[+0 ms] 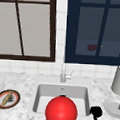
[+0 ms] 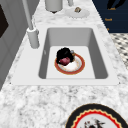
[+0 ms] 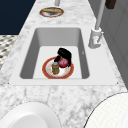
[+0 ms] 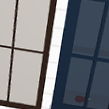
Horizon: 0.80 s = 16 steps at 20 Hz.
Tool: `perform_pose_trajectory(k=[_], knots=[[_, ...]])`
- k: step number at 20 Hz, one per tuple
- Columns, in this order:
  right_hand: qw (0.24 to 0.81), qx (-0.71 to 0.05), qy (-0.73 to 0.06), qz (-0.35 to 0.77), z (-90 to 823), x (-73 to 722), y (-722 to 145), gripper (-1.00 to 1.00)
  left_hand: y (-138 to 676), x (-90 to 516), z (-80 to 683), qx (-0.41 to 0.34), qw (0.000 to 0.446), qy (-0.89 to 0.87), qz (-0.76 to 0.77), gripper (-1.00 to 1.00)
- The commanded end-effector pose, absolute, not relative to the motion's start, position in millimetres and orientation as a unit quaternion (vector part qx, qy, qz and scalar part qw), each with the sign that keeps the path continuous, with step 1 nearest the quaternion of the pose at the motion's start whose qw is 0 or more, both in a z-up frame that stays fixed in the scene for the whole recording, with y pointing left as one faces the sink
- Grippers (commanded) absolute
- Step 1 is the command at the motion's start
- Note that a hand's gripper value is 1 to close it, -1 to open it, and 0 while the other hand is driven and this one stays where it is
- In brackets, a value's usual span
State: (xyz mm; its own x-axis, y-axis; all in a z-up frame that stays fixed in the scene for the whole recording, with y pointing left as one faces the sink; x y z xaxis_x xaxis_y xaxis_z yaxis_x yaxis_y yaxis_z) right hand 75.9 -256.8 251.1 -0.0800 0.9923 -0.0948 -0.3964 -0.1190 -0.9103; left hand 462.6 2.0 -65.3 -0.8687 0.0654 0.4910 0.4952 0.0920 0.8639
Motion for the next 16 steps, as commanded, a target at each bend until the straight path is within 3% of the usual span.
perform_pose_trajectory(k=[1,16], knots=[[0.549,-0.399,-0.374,0.633,251.1,75.9,-256.8,0.0,12.3,465.8,-47.2,-0.198,0.11,-0.717,-0.659,1.0],[0.549,-0.399,-0.374,0.633,251.1,75.9,-256.8,0.0,77.1,457.1,37.1,-0.176,0.125,-0.716,-0.664,1.0]])
